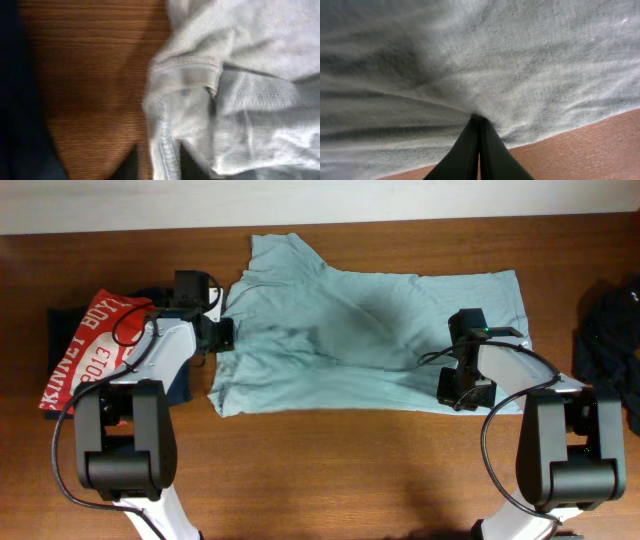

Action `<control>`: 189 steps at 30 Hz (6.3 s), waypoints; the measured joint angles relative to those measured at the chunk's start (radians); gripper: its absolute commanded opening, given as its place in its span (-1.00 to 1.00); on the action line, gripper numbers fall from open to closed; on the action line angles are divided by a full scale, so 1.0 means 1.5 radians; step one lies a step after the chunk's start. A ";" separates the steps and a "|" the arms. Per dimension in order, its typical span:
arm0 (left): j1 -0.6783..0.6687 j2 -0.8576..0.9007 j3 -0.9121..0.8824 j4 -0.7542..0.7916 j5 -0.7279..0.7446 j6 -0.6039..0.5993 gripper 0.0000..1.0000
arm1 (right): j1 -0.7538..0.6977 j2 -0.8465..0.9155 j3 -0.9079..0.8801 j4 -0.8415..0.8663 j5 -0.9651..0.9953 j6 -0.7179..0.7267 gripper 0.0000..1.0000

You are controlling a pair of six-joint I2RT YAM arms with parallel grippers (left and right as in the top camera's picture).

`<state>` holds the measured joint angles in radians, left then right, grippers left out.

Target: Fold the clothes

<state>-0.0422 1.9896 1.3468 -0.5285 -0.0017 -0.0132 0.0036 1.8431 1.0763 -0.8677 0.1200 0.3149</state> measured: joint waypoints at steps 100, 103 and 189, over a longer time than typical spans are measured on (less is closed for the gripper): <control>-0.053 0.077 0.155 -0.089 0.061 0.065 0.09 | 0.000 0.000 0.000 0.001 0.003 0.000 -0.88; -0.053 0.074 0.182 -0.161 0.059 0.065 0.09 | 0.000 0.000 0.000 0.001 0.003 0.000 -0.86; -0.146 -0.082 -0.155 -0.178 -0.013 -0.189 -0.99 | -0.357 -0.105 -0.129 0.039 -0.050 0.137 -0.92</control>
<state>-0.2607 1.8671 1.1145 -0.7952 -0.0208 -0.2966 -0.5320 1.6855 0.8822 -0.8093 0.0444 0.5201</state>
